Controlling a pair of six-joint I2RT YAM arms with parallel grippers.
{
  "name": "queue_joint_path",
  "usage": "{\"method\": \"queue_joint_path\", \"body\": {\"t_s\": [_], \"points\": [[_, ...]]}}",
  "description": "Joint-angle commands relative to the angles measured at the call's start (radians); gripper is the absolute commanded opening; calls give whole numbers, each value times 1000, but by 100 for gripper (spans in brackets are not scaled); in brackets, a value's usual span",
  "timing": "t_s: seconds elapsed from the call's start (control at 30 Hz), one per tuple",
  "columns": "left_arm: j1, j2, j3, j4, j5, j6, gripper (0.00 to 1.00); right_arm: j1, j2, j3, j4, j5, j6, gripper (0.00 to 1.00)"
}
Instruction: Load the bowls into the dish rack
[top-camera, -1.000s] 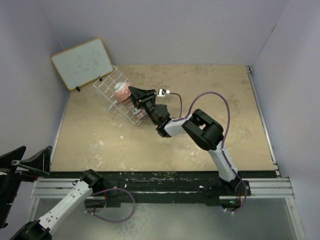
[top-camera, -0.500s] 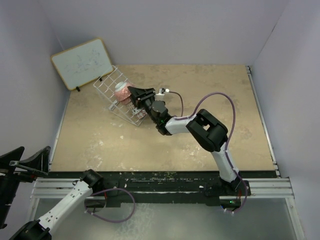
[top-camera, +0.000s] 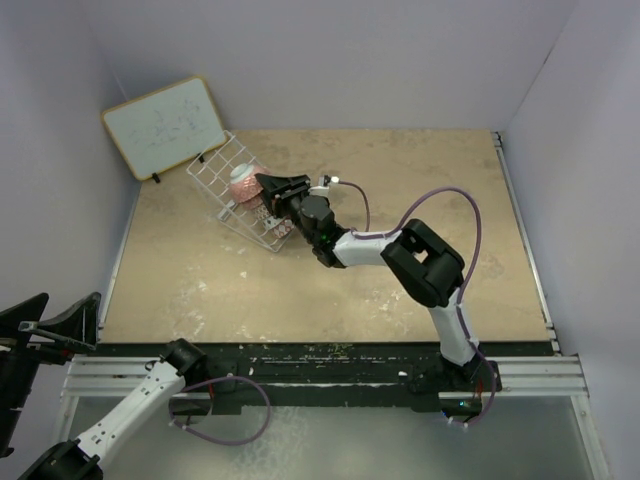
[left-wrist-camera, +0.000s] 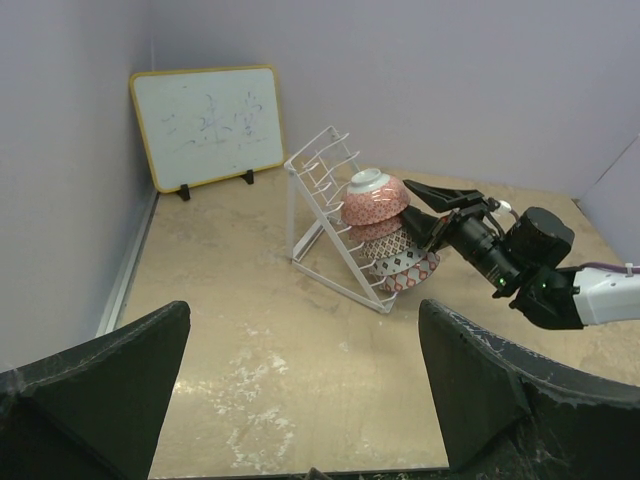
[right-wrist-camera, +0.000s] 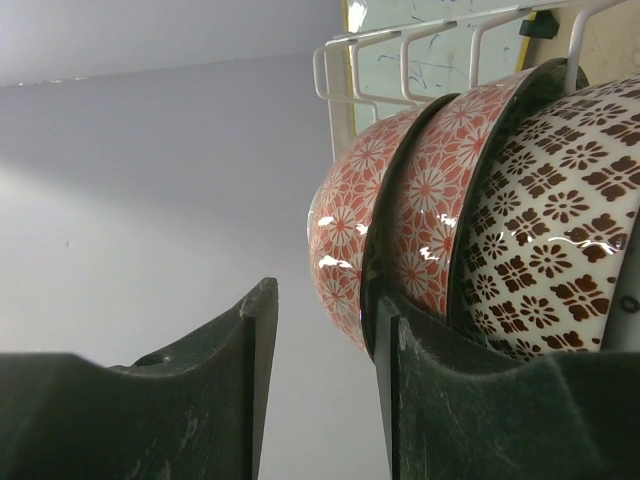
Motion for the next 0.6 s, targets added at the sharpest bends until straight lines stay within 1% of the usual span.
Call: {"method": "queue_joint_path", "body": {"t_s": [0.0,0.23,0.57], "points": [[-7,-9,12,15,-11,-9,99,-1,-50,7,-69,49,-5,46],[-7,-8,11,14,-13,-12,99,-2,-99,-22,-116,81,-45,46],[-7,-8,8,14,-14,-15,99,-8,-132,-46,-159,86,-89,46]]}}
